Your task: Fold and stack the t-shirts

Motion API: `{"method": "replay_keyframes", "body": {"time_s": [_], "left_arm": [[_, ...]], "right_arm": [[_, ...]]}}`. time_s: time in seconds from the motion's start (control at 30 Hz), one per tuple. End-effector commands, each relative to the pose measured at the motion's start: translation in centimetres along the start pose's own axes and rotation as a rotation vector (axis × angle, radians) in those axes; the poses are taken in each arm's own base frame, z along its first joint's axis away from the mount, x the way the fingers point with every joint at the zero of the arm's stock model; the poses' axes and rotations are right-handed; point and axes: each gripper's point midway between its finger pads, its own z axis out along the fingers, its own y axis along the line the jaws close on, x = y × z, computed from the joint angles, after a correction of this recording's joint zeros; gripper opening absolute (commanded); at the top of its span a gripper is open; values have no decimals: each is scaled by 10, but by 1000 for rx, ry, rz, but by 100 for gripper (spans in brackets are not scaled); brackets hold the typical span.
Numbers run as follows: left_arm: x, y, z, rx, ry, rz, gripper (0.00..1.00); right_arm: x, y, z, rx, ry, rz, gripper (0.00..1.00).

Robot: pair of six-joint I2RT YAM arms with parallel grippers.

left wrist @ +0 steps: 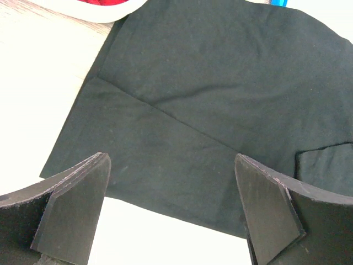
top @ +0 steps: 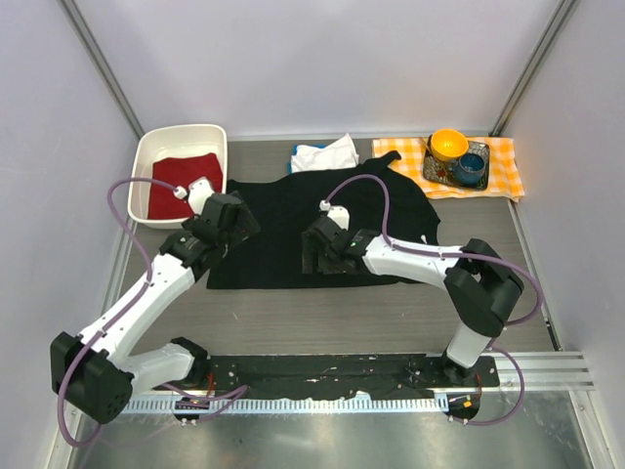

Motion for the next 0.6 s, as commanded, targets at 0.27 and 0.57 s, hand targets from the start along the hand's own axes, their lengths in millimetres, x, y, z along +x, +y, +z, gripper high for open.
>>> {"method": "replay_keyframes", "body": {"time_s": [0.27, 0.57], "left_arm": [[-4, 11, -12, 32, -37, -23, 100], [9, 16, -13, 49, -4, -18, 100]], "right_arm": [[16, -18, 25, 181, -24, -53, 99], [89, -18, 32, 215, 83, -75, 99]]}}
